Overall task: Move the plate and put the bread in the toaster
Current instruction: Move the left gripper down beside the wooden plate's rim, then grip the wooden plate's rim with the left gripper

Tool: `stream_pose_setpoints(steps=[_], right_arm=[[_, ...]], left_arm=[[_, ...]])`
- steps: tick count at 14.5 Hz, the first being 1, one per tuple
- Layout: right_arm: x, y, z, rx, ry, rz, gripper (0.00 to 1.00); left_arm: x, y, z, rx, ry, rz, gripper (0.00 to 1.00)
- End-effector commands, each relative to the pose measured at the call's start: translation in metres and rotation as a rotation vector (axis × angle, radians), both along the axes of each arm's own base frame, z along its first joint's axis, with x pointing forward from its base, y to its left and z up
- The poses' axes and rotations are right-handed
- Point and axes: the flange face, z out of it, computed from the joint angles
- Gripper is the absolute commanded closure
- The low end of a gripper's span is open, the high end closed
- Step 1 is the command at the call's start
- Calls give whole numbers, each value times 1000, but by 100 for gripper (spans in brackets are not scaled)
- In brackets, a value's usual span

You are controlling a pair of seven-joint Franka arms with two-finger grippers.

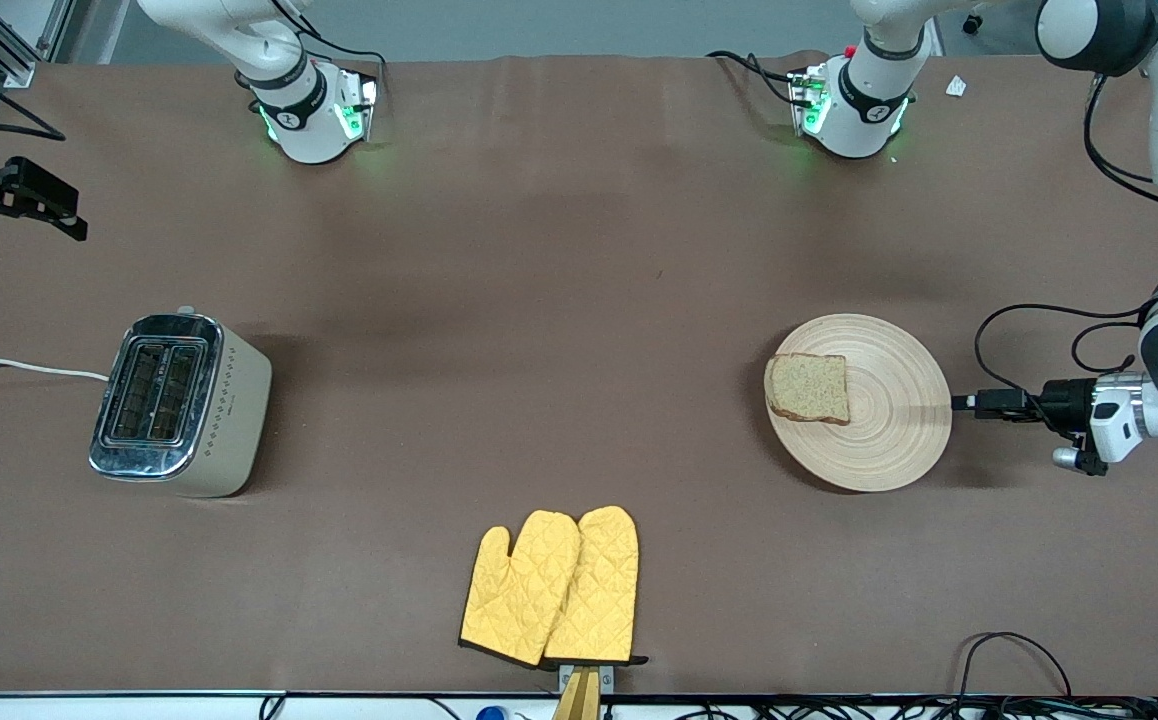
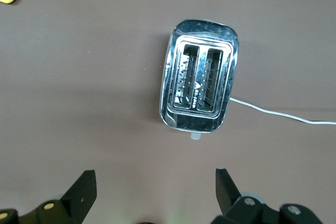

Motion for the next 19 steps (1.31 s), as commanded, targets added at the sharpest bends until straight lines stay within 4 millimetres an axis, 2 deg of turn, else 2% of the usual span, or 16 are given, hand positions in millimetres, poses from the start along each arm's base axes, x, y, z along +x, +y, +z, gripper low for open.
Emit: stream_pose_setpoints(steps=[1, 3, 6, 11, 13, 17, 19], right_arm=[[0, 6, 4, -11, 7, 10, 0], [0, 5, 4, -13, 7, 6, 0], [-1, 2, 3, -11, 16, 6, 0], [-1, 0, 2, -13, 21, 3, 0], [-1, -3, 1, -11, 22, -1, 0], [-3, -6, 0, -12, 35, -5, 0], [-3, -5, 1, -12, 32, -3, 0]], left_arm=[[5, -2, -8, -35, -27, 1, 0], [6, -8, -12, -65, -52, -12, 0], [4, -13, -30, -91, -50, -24, 4], [-1, -15, -52, -147, -112, -78, 25], [-1, -15, -51, -148, -116, -82, 40], [-1, -14, -50, -160, -150, -112, 84], [-1, -17, -50, -176, -153, -111, 99]])
